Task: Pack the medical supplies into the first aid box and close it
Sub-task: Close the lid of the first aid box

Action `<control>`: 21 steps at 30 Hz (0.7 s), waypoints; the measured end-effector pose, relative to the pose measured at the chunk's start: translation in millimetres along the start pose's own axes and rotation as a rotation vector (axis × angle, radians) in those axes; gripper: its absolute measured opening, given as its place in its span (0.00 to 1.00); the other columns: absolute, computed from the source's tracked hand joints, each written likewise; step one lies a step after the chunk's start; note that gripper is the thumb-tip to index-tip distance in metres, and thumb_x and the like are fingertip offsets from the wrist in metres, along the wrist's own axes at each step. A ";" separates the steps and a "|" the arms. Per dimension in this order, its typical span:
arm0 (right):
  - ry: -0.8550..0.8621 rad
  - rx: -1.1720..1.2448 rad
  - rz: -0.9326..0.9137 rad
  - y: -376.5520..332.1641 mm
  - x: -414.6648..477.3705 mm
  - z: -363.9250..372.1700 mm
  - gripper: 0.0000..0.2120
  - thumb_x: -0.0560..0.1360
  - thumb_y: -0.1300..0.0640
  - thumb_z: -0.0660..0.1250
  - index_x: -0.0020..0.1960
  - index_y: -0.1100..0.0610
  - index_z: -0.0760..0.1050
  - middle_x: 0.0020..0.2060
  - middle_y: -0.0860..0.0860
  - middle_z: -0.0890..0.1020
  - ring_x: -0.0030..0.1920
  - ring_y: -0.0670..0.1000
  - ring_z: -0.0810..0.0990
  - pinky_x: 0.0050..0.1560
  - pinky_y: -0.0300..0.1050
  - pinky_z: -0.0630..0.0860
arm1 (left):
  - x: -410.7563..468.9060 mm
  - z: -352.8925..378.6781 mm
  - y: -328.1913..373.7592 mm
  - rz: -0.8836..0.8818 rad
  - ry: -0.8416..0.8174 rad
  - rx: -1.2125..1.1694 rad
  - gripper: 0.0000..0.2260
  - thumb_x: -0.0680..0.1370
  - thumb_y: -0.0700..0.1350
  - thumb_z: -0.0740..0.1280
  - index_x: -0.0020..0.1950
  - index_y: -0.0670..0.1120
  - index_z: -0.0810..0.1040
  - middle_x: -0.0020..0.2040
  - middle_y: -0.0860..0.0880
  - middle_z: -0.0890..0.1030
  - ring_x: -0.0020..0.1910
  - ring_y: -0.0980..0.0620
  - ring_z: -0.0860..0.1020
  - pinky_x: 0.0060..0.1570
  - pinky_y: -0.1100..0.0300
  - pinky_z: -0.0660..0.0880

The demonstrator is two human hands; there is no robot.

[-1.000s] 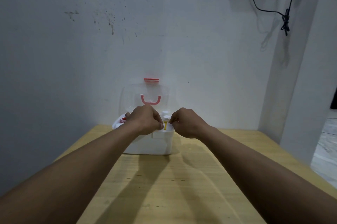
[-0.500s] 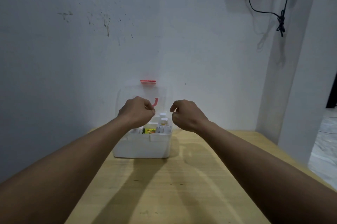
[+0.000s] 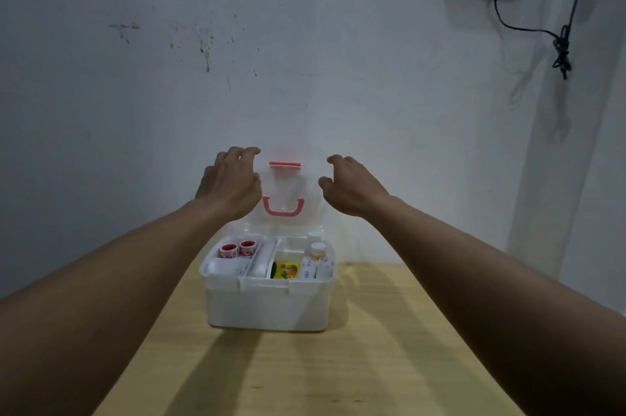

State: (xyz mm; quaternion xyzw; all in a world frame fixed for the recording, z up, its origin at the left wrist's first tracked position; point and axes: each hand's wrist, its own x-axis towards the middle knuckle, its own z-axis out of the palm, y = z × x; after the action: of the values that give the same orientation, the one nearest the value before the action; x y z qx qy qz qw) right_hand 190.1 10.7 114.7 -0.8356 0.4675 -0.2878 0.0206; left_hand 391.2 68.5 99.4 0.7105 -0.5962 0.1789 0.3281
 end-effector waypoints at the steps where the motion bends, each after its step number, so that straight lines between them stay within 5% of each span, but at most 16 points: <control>1: -0.013 -0.008 -0.003 -0.9 4.6 0.3 0.26 0.80 0.53 0.57 0.75 0.61 0.61 0.72 0.60 0.68 0.71 0.60 0.67 0.67 0.55 0.67 | 3.3 2.2 -2.2 0.003 -0.017 0.005 0.24 0.79 0.40 0.61 0.75 0.46 0.63 0.75 0.43 0.66 0.71 0.41 0.65 0.67 0.43 0.68; 12: -0.098 -0.012 -0.008 -3.0 15.9 8.7 0.24 0.82 0.53 0.55 0.74 0.62 0.61 0.70 0.62 0.67 0.70 0.63 0.66 0.65 0.55 0.66 | 9.1 12.3 -10.2 0.013 -0.129 0.172 0.28 0.79 0.43 0.58 0.79 0.45 0.55 0.74 0.42 0.66 0.71 0.39 0.63 0.66 0.42 0.65; 14: -0.085 -0.004 -0.011 -4.6 13.2 5.2 0.19 0.82 0.54 0.55 0.70 0.62 0.66 0.66 0.61 0.69 0.65 0.62 0.69 0.58 0.53 0.68 | 9.2 9.8 -9.9 0.028 -0.132 0.192 0.28 0.79 0.44 0.59 0.79 0.44 0.56 0.74 0.41 0.65 0.71 0.39 0.63 0.65 0.43 0.66; 16: -0.064 0.011 0.001 -6.3 12.1 4.2 0.09 0.80 0.57 0.55 0.54 0.59 0.71 0.55 0.60 0.71 0.55 0.60 0.72 0.47 0.49 0.68 | 8.0 5.7 -9.7 0.038 -0.105 0.187 0.28 0.78 0.43 0.60 0.78 0.45 0.58 0.75 0.42 0.63 0.72 0.40 0.62 0.65 0.43 0.67; 18: -0.037 0.018 -0.006 -7.9 10.1 3.5 0.09 0.79 0.60 0.54 0.39 0.56 0.63 0.44 0.55 0.69 0.50 0.59 0.72 0.41 0.48 0.65 | 6.1 1.2 -9.3 0.051 -0.077 0.187 0.27 0.78 0.43 0.60 0.78 0.45 0.59 0.76 0.42 0.61 0.73 0.41 0.61 0.66 0.43 0.66; 21: -0.043 0.000 -0.024 -9.6 1.9 1.8 0.09 0.79 0.61 0.54 0.43 0.58 0.70 0.51 0.59 0.73 0.54 0.60 0.73 0.43 0.49 0.69 | -0.5 -6.6 -6.9 0.048 -0.113 0.169 0.26 0.79 0.43 0.58 0.78 0.46 0.61 0.76 0.44 0.63 0.73 0.40 0.62 0.67 0.43 0.66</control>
State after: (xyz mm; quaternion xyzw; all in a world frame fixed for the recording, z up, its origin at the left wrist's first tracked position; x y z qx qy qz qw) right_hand 199.2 14.3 117.0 -0.8472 0.4567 -0.2701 0.0272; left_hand 398.7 73.9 102.1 0.7300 -0.6136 0.1960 0.2285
